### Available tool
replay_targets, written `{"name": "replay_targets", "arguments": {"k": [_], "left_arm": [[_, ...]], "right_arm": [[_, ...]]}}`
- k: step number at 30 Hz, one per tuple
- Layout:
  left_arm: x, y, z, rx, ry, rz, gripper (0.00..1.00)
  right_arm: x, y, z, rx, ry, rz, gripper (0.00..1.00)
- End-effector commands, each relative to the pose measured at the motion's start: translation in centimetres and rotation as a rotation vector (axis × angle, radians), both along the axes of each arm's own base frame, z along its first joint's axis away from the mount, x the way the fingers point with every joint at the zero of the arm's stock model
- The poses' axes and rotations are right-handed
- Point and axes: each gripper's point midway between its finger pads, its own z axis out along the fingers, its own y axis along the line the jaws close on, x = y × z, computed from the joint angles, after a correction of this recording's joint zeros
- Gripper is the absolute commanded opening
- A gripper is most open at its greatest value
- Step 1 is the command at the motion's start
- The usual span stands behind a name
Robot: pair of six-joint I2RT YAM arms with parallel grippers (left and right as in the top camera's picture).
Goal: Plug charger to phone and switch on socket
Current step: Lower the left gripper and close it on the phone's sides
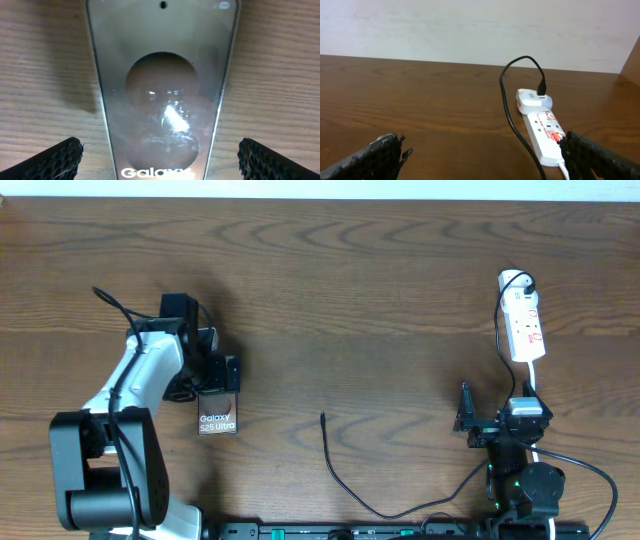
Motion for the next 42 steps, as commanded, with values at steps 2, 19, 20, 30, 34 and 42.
{"name": "replay_targets", "arguments": {"k": [2,19,20,30,34,42], "left_arm": [[-0.1,-0.7,-0.2,0.013,0.002,-0.026,1.0],[-0.2,0.3,-0.6,0.079,0.004,0.019,1.0],[-0.3,0.3,-0.8,0.078,0.006,0.019,1.0],[-0.6,-0.2,-1.9,0.046,-0.009,0.019,1.0],[-0.6,-0.2,-1.9,0.046,-0.009,0.018,1.0],[-0.9,-0.2,-2.6,0.047,-0.013,0.018,1.0]], "right_arm": [[0.0,-0.2,0.0,0.005,0.0,-0.011,0.99],[0.0,-0.2,0.0,0.005,0.0,-0.011,0.99],[0.0,-0.2,0.0,0.005,0.0,-0.011,0.99],[0.0,-0.2,0.0,0.005,0.0,-0.011,0.99],[0.0,-0.2,0.0,0.005,0.0,-0.011,0.99],[0.0,-0.2,0.0,0.005,0.0,-0.011,0.99]]}}
